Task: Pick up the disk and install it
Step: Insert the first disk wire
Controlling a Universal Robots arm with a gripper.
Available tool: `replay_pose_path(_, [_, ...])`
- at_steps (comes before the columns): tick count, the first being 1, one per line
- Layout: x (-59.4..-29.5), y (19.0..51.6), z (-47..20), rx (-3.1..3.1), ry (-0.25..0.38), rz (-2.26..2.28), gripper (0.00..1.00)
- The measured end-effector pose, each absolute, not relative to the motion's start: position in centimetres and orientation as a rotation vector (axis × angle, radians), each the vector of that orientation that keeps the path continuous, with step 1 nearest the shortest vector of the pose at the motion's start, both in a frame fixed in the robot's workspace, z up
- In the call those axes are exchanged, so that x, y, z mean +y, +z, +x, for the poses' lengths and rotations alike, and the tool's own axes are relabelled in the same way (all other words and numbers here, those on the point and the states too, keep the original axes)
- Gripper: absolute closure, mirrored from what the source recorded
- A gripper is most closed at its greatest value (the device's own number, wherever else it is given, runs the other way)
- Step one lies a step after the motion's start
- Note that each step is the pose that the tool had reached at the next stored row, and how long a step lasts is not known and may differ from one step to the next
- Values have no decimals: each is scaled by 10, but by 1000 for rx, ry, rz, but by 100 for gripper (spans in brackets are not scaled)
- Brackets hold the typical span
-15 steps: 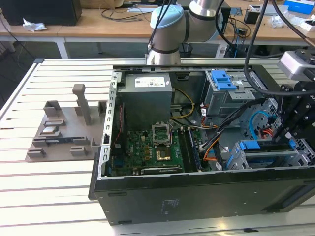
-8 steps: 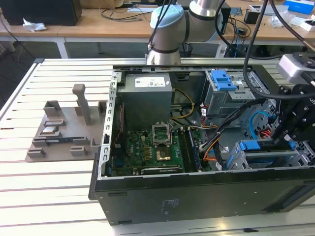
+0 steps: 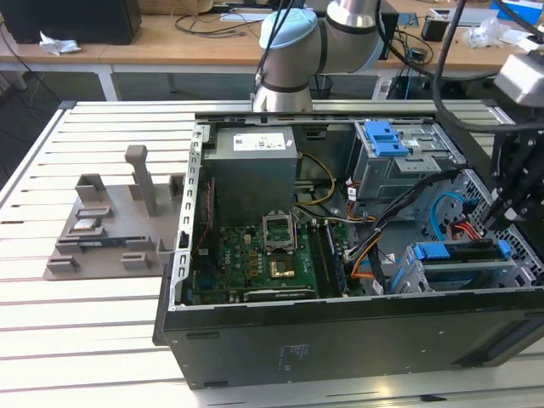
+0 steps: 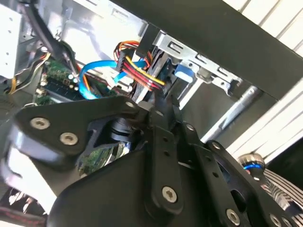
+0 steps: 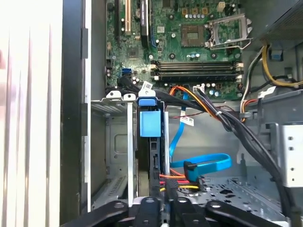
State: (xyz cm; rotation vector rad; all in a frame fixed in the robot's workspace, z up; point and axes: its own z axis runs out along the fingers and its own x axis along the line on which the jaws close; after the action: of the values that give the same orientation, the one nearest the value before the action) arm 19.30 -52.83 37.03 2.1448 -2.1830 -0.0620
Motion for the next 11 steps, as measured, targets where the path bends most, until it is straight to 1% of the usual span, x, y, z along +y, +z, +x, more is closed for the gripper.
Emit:
replay_pose_path(1, [-528,375,193,-2183,-62,2145,84])
replay_pose_path(2, [-527,381,193,-2183,-62,2145,89])
replay_pose_path(8, [-526,405,193,-2183,-62,2145,89])
replay_pose_path(11, [-526,406,193,-2183,-62,2145,89])
